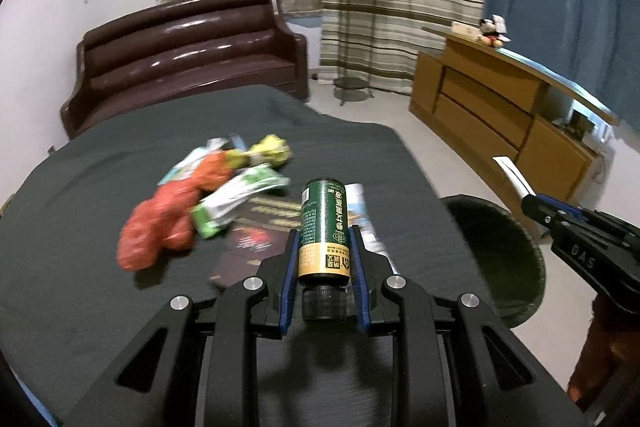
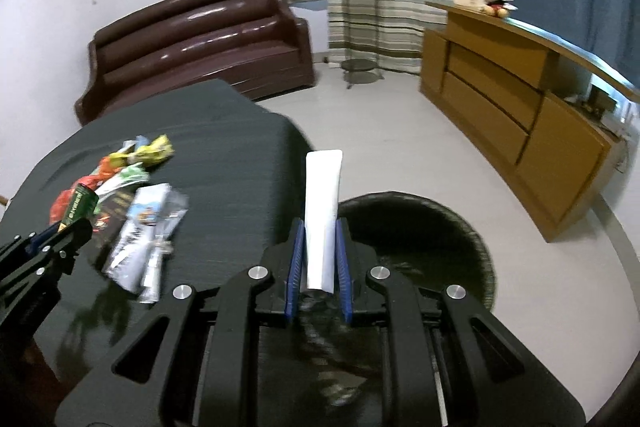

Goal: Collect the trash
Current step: 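Carry the green can and white tube over the trash bin with both grippers, then open both grippers to drop the can and tube into the bin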

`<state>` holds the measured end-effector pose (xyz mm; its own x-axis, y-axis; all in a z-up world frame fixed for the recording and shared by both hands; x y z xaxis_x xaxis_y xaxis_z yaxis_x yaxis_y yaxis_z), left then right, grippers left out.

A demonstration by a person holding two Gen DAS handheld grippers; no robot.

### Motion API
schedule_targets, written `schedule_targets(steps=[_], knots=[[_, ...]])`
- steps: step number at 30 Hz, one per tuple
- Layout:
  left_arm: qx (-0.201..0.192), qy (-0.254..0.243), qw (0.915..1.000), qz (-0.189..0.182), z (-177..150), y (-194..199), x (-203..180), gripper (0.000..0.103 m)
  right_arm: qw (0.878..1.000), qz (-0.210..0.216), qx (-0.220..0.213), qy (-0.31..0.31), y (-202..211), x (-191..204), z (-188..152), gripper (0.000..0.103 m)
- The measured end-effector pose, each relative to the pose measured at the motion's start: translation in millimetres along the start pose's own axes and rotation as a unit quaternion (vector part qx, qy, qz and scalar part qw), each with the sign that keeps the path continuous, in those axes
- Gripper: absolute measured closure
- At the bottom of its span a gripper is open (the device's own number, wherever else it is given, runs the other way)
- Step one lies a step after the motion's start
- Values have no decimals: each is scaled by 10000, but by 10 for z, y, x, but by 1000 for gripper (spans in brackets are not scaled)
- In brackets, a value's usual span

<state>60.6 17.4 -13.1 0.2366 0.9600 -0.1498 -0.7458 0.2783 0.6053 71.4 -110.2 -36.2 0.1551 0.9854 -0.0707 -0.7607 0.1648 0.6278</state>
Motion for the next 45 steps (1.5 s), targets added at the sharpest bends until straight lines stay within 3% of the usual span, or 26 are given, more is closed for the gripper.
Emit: schedule_targets(steps=[10,17,33,34,36,41,45], knots=[[80,-357,9986,-387,169,-365,-636,78,9995,-194,108,-208,-170,-368,-70,87],[247,-635,9966,-468,187,-671,-948,78,9989,-250,185,-346,-300,-523,-80,86],[586,-744,9945,-455,309,-1122,-1180,78,9970,-314,282,-645,-658,-723,-1,84],[613,-764,9941,-465,310,-1134,-1193,75,9969,-309,307,-661,-682,-730,-2,83],[674,-787,9936,-455,299,-1148,-1182,55,9963,-294,326,-739,-694,-745,-1,72],[661,-677,9947,-412,283,-1115,-1140,45,9955,-330,319,-833,-680,-808,4,69],[604,-601,9957,-350,275,-1037,-1094,43,9949,-336,304,-897,-640,-822,24,68]])
Point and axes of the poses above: each gripper's, at about its wrist camera, not at the fingertips, and y roughly against the way its jaws point, x to its left, z to its top, the point moved 3 cm from there along -y, roughly the way its jaws point, and after that the axes turned 12 degrees about -z, right-handed, at the moved point
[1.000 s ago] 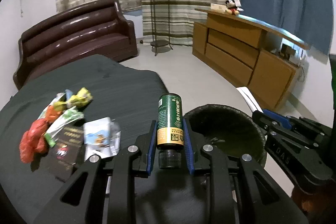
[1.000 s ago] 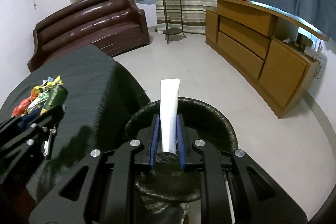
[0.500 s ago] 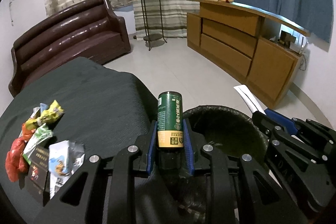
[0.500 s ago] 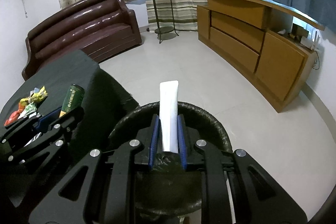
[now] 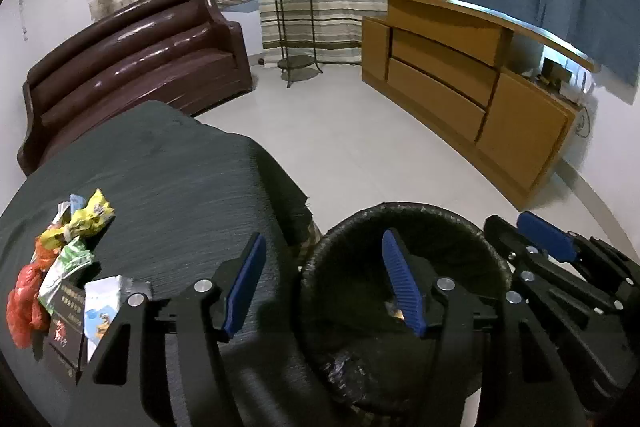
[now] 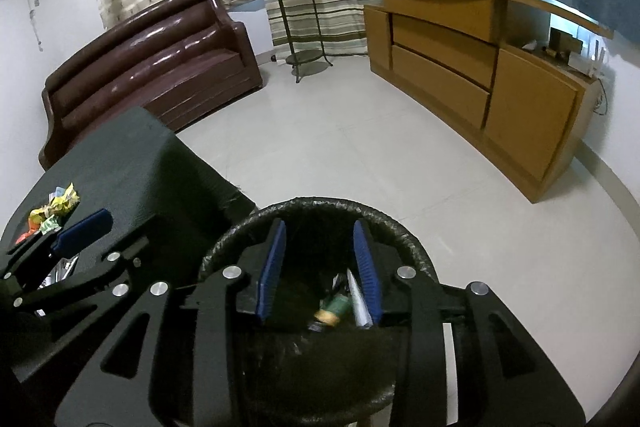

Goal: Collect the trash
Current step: 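Open both grippers to drop the can and tube into the bin, then grasp the white-and-blue printed tube package with the left gripper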

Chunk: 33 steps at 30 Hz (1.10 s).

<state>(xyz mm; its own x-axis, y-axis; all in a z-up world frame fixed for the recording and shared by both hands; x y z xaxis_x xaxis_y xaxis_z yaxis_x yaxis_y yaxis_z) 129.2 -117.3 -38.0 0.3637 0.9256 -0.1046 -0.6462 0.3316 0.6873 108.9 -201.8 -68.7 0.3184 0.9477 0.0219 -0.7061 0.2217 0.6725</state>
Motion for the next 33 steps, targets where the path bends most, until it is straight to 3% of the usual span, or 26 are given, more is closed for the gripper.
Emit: schedule_targets(steps=[13,26,33], knots=[[-243,154,9989,364,-6,416,308,43,9995,206,-67,210,256,219,-83,67],[-249,605,9934,947,-414,895,1053,42,9968,438,-75,661,558,667,-314,58],[-157,840,9918,953,-626,983,1240,42,9946,514,-29,902,640,872,-428,58]])
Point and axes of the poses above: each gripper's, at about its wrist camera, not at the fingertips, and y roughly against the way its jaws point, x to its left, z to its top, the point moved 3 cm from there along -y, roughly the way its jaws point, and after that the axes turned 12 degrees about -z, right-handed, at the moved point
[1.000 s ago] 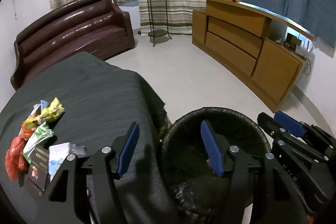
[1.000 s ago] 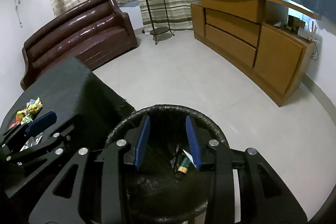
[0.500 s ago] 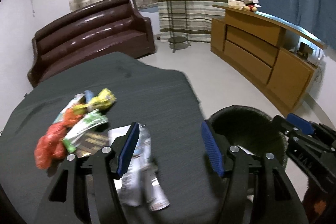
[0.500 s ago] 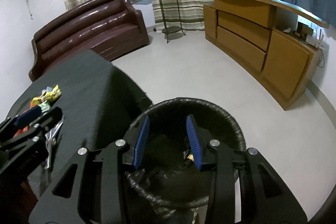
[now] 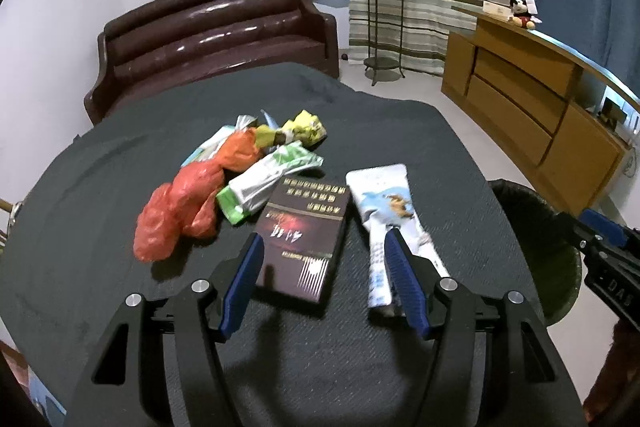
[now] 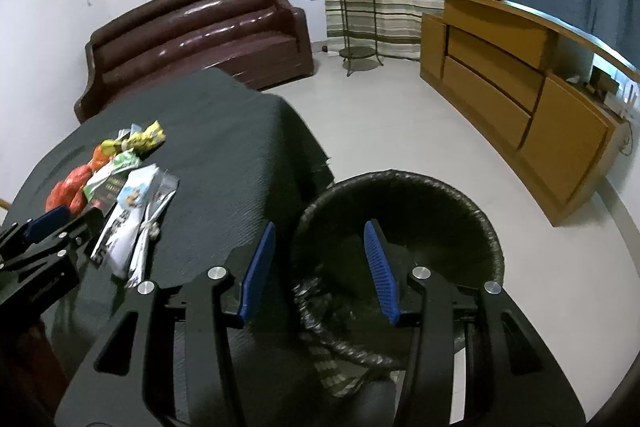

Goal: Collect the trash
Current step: 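Grasp the white-and-blue printed tube package with the left gripper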

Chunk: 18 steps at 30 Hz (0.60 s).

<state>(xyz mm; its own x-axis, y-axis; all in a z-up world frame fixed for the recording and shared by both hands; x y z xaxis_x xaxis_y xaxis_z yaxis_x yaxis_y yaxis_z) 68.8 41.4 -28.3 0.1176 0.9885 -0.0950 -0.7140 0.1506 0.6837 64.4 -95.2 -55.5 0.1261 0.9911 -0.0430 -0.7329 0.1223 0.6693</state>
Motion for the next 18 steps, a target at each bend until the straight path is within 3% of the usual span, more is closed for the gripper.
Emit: schedule_targets(steps=[14,18], knots=[[109,-168,9995,-249,-41,-163,-119,42,10000,30,35,85,33,128,-67,58],[52,-323,9992,-212,-45,-171,-170,51,9999,38,72,77,8,123,-75,58]])
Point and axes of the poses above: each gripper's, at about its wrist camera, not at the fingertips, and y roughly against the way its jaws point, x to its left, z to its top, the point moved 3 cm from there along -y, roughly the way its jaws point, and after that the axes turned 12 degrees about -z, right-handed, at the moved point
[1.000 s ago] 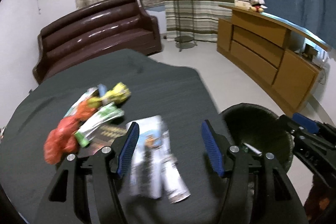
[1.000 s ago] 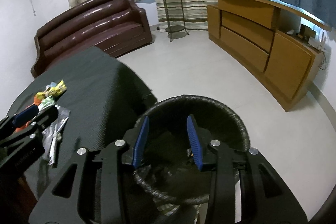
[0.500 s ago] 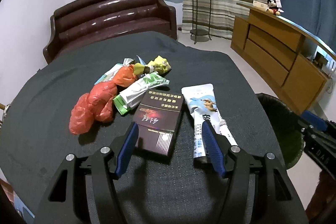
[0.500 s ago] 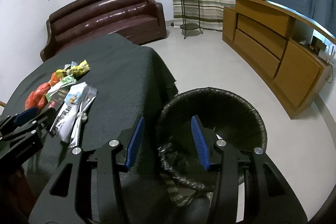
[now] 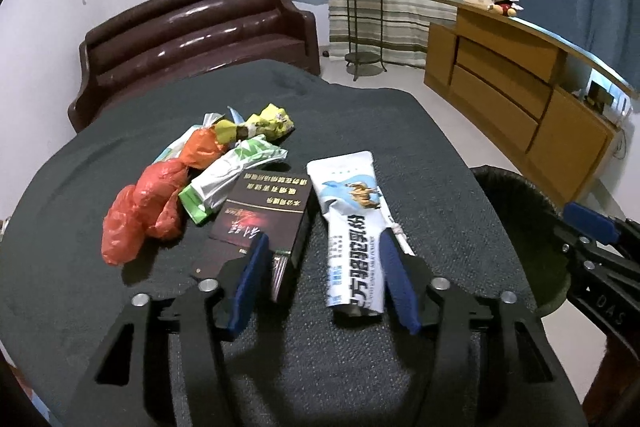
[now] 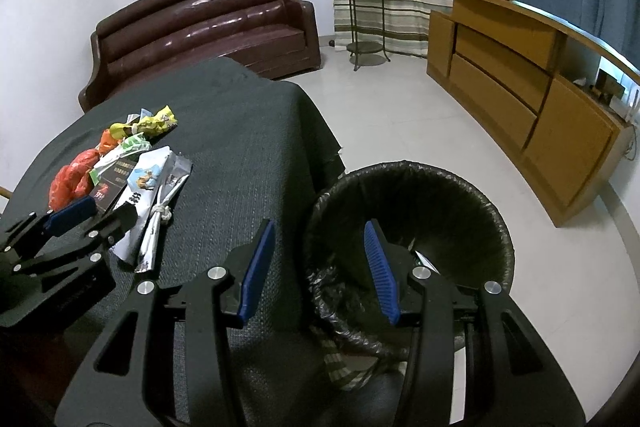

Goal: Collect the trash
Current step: 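Grasp the white-and-blue printed tube package with the left gripper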

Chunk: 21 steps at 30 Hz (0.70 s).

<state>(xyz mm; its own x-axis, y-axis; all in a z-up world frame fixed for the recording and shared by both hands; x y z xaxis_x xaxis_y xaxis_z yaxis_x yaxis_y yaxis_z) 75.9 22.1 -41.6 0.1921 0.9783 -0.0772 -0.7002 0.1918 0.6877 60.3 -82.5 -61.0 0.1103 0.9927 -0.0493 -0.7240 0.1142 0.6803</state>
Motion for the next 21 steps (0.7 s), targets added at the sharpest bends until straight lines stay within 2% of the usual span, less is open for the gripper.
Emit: schedule_targets(steps=[5,8,11,21], knots=[[-5,-175,9998,-41,-13,-4,-79,62,10000,6,60,-7,-41,-21,2,57],[55,-254,9996,-113,-24,-35,-125,65,10000,15,73,6,-56,-26,0,57],[88,-215,9995,-211,-25,-57,-118,72,10000,15,92,12,-74,-33,-1,57],[-60,-4,9993,-371,18,130,-33,77,10000,68,11,67,-21,49,8,57]])
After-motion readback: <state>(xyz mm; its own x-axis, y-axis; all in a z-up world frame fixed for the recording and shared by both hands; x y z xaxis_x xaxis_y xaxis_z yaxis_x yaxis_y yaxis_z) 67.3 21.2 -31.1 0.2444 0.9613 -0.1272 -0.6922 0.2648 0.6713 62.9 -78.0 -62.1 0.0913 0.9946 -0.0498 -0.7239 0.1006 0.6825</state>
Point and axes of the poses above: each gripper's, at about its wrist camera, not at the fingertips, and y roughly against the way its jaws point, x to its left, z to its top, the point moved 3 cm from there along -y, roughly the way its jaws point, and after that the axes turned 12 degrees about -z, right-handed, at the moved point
